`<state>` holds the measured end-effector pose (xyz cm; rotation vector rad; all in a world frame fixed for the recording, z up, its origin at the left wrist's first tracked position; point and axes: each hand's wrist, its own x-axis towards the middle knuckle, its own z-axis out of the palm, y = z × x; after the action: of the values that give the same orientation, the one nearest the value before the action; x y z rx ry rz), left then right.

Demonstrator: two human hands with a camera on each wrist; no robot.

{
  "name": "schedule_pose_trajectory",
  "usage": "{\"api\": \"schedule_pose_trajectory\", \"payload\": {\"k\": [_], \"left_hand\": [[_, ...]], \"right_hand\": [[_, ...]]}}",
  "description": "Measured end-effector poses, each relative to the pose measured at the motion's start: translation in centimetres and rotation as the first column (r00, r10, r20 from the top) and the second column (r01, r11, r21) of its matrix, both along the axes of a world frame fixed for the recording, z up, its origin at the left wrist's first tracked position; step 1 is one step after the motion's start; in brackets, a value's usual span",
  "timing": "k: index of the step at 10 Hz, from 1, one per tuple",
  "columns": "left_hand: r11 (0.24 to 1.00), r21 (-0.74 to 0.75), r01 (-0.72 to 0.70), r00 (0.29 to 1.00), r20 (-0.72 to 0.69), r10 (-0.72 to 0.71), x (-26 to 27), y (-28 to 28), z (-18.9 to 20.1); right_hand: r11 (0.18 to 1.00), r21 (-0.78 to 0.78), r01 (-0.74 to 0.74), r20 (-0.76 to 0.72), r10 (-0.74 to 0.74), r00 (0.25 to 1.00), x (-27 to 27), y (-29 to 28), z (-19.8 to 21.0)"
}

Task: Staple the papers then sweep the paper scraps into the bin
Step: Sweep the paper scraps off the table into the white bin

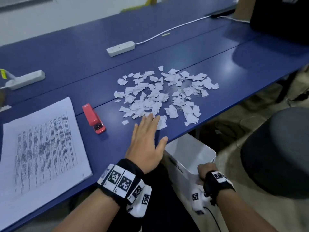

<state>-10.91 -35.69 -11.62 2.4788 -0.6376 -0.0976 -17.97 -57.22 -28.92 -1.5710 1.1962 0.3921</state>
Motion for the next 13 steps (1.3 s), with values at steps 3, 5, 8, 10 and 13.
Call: {"api": "schedule_pose_trajectory", "payload": {"k": [3,5,8,10,13], "left_hand": [[0.935,0.296,0.195,0.972,0.07,-0.225,-1.1,-3.1,0.5],[0.88,0.363,0.307,0.897,0.198,-0.394,-1.7,-4.1,-0.7],[0.735,0.42,0.533,0.719,0.234,-0.655,-1.6,-5.6,-1.3],[0.89,-0.017,0.455,0.828,0.376,-0.416,1.2,-6.7,0.4],[0.834,0.463,0.3,0.94,0.006,-0.342,2.3,-9.0,1.5]], "right_hand": [[1.0,-0.014,0.005,0.12,-0.003,0.993,2.2,-0.3,8.4],[0.998,0.001,-0.062,0.117,0.062,0.991,0.4,0.3,13.5],[0.996,0.02,-0.09,0.177,0.085,0.981,-0.4,-0.3,15.2],[1.0,0.0,-0.028,0.174,0.028,0.984,-0.3,-1.5,15.2],[0.998,-0.057,-0.04,0.179,0.05,0.983,-0.3,-3.0,15.2]]}}
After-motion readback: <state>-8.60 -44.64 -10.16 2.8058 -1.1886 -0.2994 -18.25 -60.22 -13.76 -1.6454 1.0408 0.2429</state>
